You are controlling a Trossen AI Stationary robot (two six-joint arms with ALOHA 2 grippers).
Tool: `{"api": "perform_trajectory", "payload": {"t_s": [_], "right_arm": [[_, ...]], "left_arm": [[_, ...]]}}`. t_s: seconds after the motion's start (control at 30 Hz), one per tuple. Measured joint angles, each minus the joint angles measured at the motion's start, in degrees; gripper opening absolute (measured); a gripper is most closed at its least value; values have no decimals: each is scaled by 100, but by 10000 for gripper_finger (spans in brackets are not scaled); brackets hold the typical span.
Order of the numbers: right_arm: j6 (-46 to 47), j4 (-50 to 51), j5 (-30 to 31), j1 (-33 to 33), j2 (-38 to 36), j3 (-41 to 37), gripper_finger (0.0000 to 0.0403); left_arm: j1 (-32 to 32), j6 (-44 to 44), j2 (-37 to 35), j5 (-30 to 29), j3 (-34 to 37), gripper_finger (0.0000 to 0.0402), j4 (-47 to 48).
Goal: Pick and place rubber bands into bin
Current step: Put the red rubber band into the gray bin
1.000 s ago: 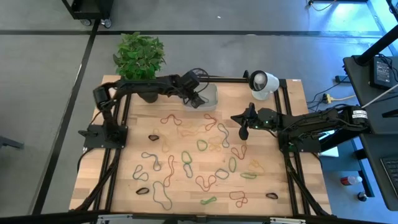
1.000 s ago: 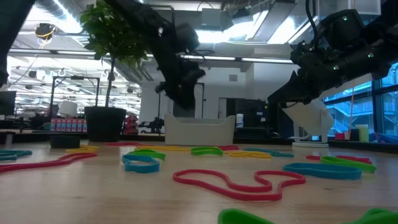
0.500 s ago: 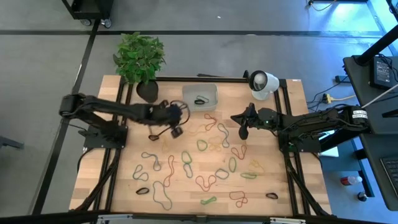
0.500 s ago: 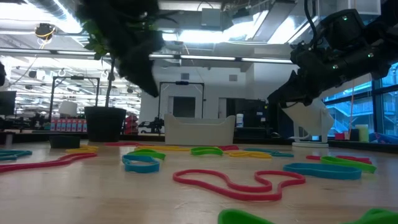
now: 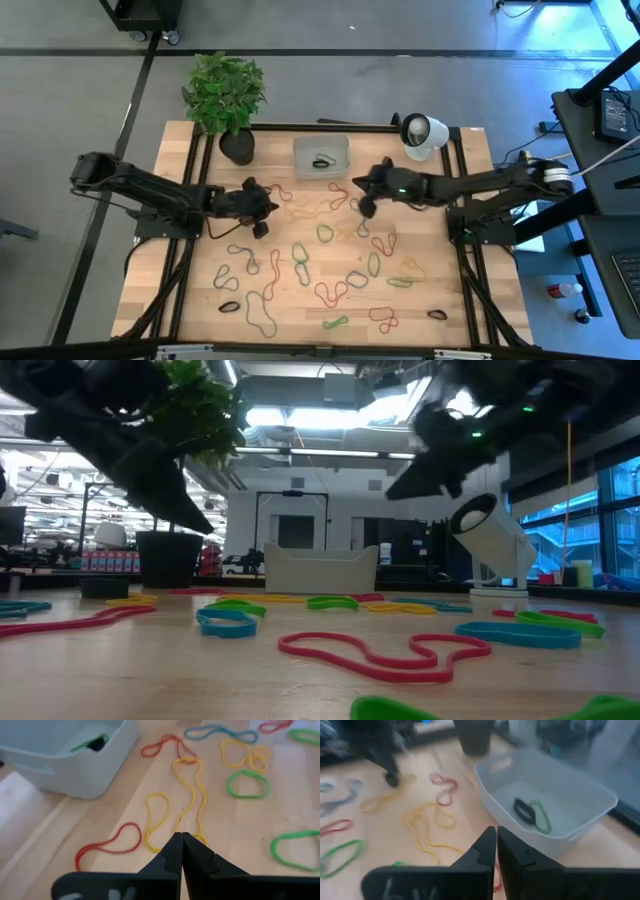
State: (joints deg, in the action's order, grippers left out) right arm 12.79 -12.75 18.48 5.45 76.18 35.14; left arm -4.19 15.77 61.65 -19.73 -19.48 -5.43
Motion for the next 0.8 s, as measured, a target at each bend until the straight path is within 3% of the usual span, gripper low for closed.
{"api": "perform_trajectory", "payload": {"t_s": [0.17,0.3,0.47,0.6,0.8], "right_arm": [[615,1801,11,206,1113,1331,23],[799,2578,-7,352,1903,2025,39],[953,2906,-55,509,2522,2420,84],[1123,2897,-470,612,2812,2441,118],[1246,2932,-591,649,3214,2450,134]], "left_arm": [[95,-334,-438,538,367,1,-553],[86,-538,-748,1001,434,2,-549],[80,-566,-979,1247,563,1,-552],[-7,-314,-985,1178,721,2,-547],[-135,-408,-1008,944,887,2,-765]]}}
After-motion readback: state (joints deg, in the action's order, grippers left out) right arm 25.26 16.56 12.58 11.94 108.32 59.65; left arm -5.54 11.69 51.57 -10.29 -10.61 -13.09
